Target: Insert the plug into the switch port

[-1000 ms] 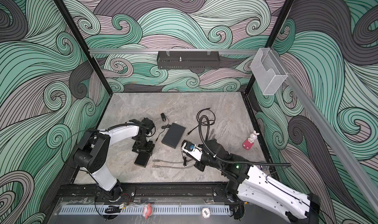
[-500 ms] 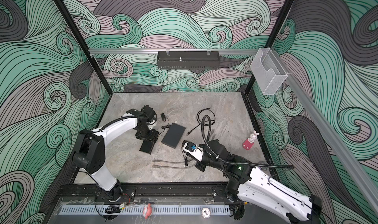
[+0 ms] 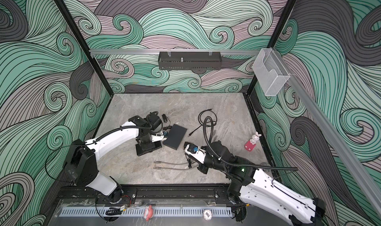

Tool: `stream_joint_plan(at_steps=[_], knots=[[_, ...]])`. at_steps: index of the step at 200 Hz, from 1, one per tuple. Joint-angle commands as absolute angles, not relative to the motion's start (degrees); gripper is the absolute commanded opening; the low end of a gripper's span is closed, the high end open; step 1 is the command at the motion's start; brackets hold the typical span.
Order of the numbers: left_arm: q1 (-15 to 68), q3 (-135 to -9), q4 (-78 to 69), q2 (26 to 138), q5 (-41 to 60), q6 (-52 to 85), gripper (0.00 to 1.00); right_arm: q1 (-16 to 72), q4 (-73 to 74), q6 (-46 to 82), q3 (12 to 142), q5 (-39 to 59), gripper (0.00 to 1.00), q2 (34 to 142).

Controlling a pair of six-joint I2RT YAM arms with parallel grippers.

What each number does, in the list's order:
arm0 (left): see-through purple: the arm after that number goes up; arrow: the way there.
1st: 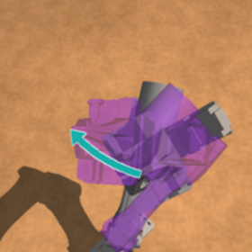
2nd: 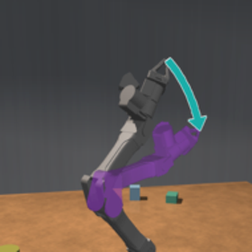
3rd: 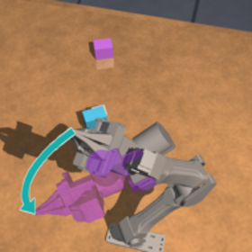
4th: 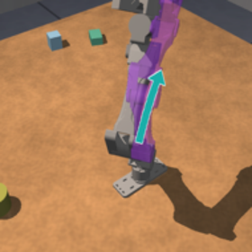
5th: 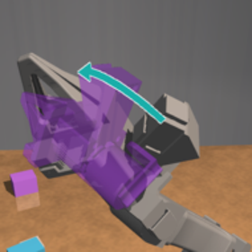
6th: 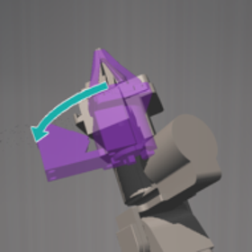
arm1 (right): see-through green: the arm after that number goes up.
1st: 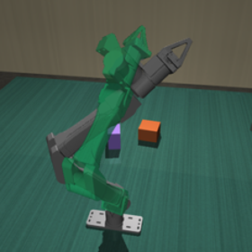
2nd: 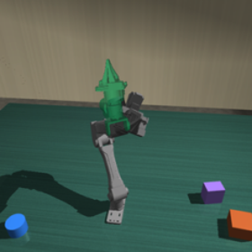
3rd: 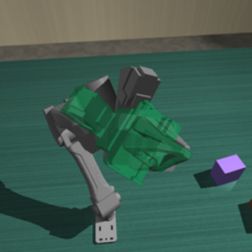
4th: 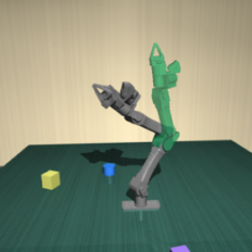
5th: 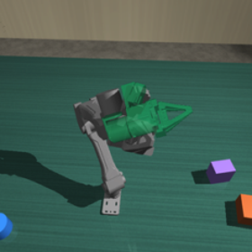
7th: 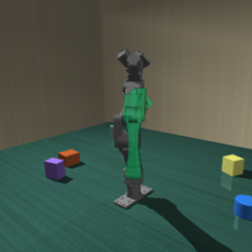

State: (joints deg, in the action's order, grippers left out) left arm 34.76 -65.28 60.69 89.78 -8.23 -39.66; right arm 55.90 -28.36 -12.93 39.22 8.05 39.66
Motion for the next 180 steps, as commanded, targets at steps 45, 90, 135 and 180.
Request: stream_joint_plan(at_steps=[45, 90, 135, 180], knots=[[35.02, -54.7, 49.98, 87.05, -14.3, -65.69, 0.5, 58.24, -21.8, -10.54, 37.54, 11.27, 0.0, 45.85], [34.77, -55.31, 46.68, 91.03, -15.89, -68.69, 0.5, 58.45, -22.26, -10.8, 37.23, 11.39, 0.0, 45.86], [33.84, -55.47, 46.76, 93.7, -16.76, -70.17, 0.5, 58.45, -22.27, -9.99, 35.5, 10.42, 0.0, 42.73], [33.93, -54.78, 46.45, 94.56, -15.46, -69.63, 0.57, 58.43, -24.51, -9.99, 35.41, 8.88, 0.0, 41.6]])
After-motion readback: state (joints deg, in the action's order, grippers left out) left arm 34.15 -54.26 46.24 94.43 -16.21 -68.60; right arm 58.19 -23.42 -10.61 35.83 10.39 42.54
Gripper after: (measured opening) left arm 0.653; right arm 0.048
